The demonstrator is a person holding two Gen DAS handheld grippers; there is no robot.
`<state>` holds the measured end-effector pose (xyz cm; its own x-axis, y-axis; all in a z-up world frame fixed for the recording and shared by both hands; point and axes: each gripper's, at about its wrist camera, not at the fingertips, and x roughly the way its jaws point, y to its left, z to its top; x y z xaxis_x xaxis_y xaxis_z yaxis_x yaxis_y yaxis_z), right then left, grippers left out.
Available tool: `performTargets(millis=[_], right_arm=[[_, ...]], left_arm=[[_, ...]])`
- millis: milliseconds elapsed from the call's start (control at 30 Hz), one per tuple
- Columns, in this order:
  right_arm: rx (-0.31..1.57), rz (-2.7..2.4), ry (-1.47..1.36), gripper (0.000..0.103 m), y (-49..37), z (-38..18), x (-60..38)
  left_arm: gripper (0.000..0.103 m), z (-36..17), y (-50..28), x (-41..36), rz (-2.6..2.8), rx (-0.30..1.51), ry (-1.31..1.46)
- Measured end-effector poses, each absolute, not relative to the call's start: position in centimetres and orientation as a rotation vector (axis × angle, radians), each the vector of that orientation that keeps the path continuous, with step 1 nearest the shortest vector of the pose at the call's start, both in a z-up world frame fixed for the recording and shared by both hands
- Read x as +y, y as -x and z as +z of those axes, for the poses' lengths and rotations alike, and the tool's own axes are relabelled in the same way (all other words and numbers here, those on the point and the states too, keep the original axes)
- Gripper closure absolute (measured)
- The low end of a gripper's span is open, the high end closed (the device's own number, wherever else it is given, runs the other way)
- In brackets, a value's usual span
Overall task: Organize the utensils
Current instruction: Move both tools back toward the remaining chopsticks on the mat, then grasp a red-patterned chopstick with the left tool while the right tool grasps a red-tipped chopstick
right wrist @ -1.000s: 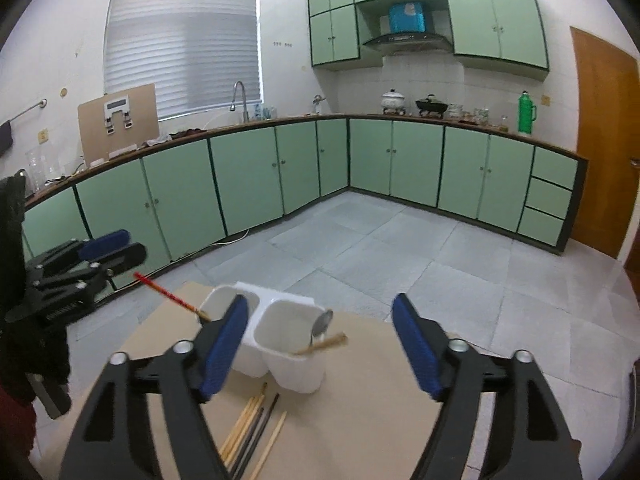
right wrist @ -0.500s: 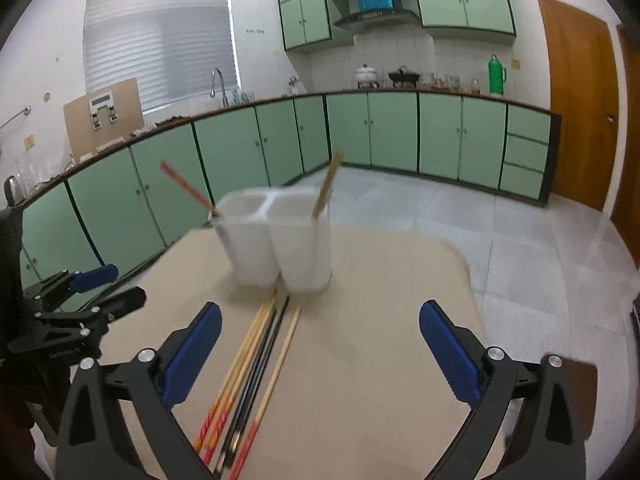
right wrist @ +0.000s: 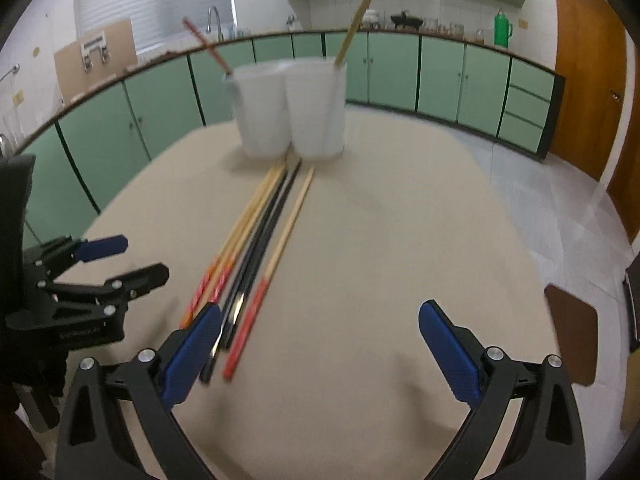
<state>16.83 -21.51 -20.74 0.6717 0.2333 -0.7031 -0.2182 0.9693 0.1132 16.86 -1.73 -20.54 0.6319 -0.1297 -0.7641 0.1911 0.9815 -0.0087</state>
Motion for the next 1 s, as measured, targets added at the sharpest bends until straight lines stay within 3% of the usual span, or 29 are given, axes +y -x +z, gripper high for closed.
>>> performTargets(millis=[167,433,767,933,1000], right_arm=[[0.819,0.252,0.008,0.008,-15.6,-22.1,-20.6],[0.851,0.275,0.063,0.023,-15.1,-22.5,-18.7],[0.875,0.191,0.053,0.029,-15.3,-22.7,-20.3],[0.874,0.254,0.037,0.048,-15.2,-22.7,-19.8],[0.870,0.282,0.030,0.067,-15.2,-22.6,-19.7]], left_arm=[[0.026,-21.6,-15.8,-1.5,-0.166,0.895,-0.077],[0.025,-21.6,-15.2,-1.7,-0.166,0.895,-0.074],[0.023,-21.2,-14.3,-2.2,-0.193,0.887,-0.070],[0.023,-21.0,-13.8,-3.2,-0.238,0.891,-0.063],[0.023,-21.1,-13.6,-3.6,-0.258,0.899,-0.053]])
